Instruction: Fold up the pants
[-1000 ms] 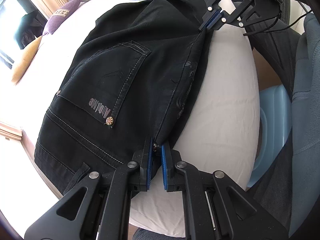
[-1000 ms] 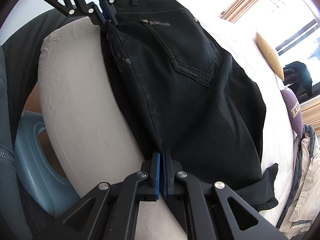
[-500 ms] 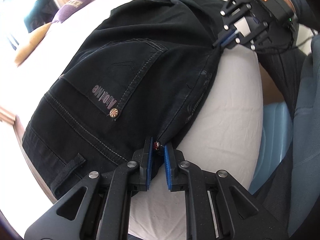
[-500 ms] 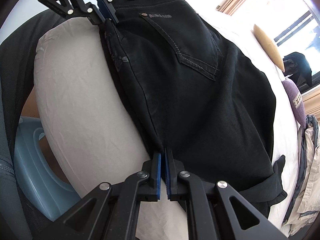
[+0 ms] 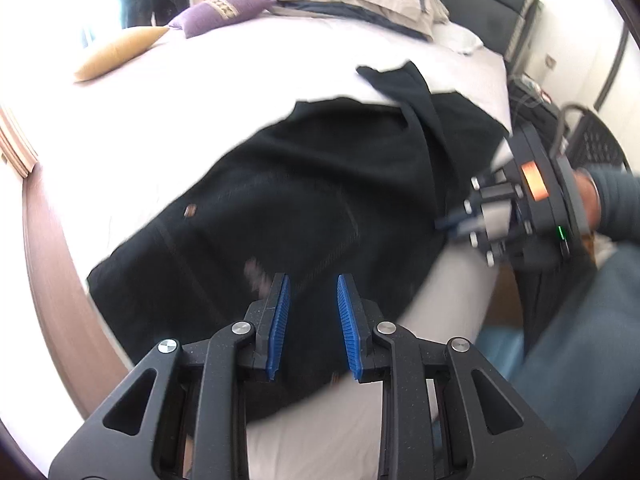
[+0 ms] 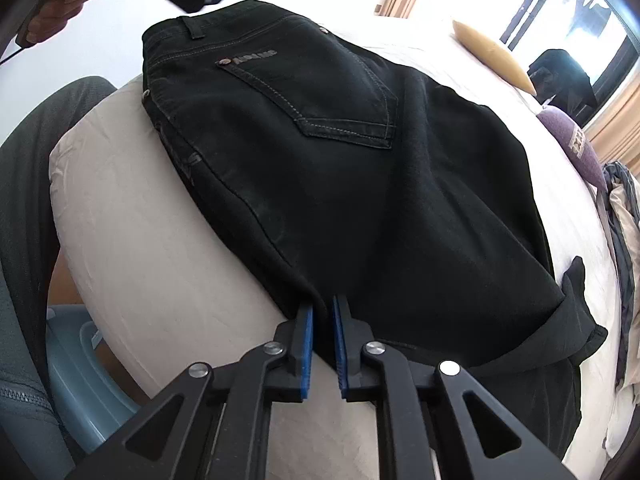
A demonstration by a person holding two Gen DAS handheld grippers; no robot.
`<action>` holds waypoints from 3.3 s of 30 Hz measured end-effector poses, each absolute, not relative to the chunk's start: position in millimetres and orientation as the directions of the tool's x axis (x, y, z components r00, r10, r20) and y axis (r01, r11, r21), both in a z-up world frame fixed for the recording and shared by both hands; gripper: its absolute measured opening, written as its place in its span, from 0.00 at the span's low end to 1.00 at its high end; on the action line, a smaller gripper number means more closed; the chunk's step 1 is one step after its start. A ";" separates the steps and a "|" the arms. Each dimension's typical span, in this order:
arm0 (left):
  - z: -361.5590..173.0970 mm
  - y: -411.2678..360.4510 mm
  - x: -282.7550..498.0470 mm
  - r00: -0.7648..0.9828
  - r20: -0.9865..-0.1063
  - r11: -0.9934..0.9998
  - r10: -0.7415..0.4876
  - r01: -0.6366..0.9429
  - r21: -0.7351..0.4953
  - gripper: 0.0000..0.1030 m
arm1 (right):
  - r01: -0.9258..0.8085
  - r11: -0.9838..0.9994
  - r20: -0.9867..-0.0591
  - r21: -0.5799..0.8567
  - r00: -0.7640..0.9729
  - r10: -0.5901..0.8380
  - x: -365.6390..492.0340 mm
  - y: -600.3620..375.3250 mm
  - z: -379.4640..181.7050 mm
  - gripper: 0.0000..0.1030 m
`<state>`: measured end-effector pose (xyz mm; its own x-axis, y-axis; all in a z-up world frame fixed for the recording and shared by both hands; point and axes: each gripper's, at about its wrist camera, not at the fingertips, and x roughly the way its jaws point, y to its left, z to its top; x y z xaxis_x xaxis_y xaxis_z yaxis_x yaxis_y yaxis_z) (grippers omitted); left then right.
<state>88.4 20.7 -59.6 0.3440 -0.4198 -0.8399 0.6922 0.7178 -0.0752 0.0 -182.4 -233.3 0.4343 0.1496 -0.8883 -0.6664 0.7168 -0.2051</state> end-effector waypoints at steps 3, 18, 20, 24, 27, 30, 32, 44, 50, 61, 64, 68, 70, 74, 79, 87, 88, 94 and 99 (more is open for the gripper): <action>-82.4 -14.2 119.5 0.323 -0.836 0.731 -0.443 0.670 -0.129 0.23 | -0.644 0.744 -0.887 -0.178 0.433 0.163 5.5 -185.8 -234.7 0.16; -89.9 -26.7 148.4 0.389 -0.847 0.811 -0.361 0.580 -0.078 0.24 | -0.446 0.889 -0.851 0.098 0.426 0.307 36.0 -238.7 -221.2 0.56; -90.3 -53.8 154.7 0.396 -0.847 0.797 -0.356 0.602 -0.053 0.24 | -0.432 0.894 -0.837 0.120 0.440 0.325 40.1 -240.1 -213.4 0.56; -140.8 -88.5 179.5 0.311 -0.921 0.828 -0.236 0.560 -0.023 0.24 | -0.359 0.916 -0.783 0.177 0.513 0.352 35.8 -265.9 -187.8 0.56; -137.0 -95.2 194.1 0.301 -0.921 0.870 -0.248 0.487 -0.075 0.24 | -0.214 0.950 -0.755 0.226 0.579 0.309 47.9 -316.2 -169.2 0.56; -138.8 -118.1 200.1 0.305 -0.934 0.860 -0.188 0.510 -0.007 0.24 | -0.040 0.964 -0.752 0.264 0.617 0.232 80.8 -373.8 -157.2 0.56; -141.0 -125.7 205.3 0.308 -0.933 0.866 -0.184 0.500 -0.006 0.24 | 0.056 0.971 -0.767 0.233 0.624 0.149 108.5 -400.6 -152.6 0.57; -153.8 -106.0 224.8 0.282 -0.912 0.877 -0.298 0.457 -0.145 0.22 | 0.178 0.983 -0.887 0.043 0.460 -0.044 271.2 -429.0 -200.7 0.58; -161.6 -101.4 218.9 0.297 -0.908 0.876 -0.296 0.464 -0.133 0.22 | 0.281 0.959 -0.931 -0.045 0.336 -0.143 302.8 -433.7 -235.4 0.62; -157.5 -64.4 203.8 0.298 -0.904 0.873 -0.305 0.466 -0.141 0.22 | 0.326 0.945 -0.932 0.012 0.347 -0.108 312.7 -462.6 -247.5 0.19; -158.8 -68.6 201.8 0.303 -0.906 0.876 -0.294 0.464 -0.129 0.22 | 0.342 0.938 -0.926 0.049 0.368 -0.086 306.6 -473.8 -242.2 0.16; -160.8 -75.7 200.4 0.302 -0.910 0.880 -0.284 0.460 -0.121 0.22 | 0.366 0.921 -0.879 0.133 0.473 -0.062 287.6 -487.4 -214.6 0.16; -160.1 -80.1 201.2 0.297 -0.913 0.881 -0.279 0.457 -0.121 0.22 | 0.374 0.910 -0.843 0.181 0.535 -0.052 269.6 -496.0 -193.5 0.16; -157.5 -87.4 204.7 0.284 -0.922 0.882 -0.263 0.457 -0.110 0.21 | 0.394 0.881 -0.767 0.261 0.639 -0.059 220.0 -520.9 -153.9 0.16; -154.7 -98.8 209.0 0.278 -0.931 0.886 -0.236 0.455 -0.089 0.21 | 0.433 0.830 -0.683 0.352 0.725 -0.089 130.0 -556.2 -129.0 0.16; -154.1 -116.2 213.9 0.271 -0.942 0.895 -0.199 0.441 -0.062 0.21 | 0.580 0.652 -0.691 0.488 0.713 -0.117 16.6 -603.2 -188.0 0.16; -153.9 -118.6 214.7 0.270 -0.944 0.895 -0.192 0.442 -0.056 0.21 | 0.597 0.616 -0.699 0.513 0.708 -0.104 6.6 -609.8 -200.9 0.16; -154.7 -130.6 218.4 0.264 -0.950 0.899 -0.169 0.437 -0.038 0.21 | 0.649 0.389 -0.700 0.654 0.714 -0.012 -24.1 -637.9 -262.2 0.16; -154.2 -140.2 219.6 0.264 -0.953 0.898 -0.147 0.440 -0.016 0.21 | 0.608 0.361 -0.648 0.707 0.761 -0.014 -25.2 -640.1 -248.0 0.16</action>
<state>219.6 -140.2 -154.2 0.2643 -0.1470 -0.9532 0.4404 0.8976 -0.0163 -25.2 -640.1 -248.0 0.7614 -0.0138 -0.6481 0.6083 0.3609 0.7069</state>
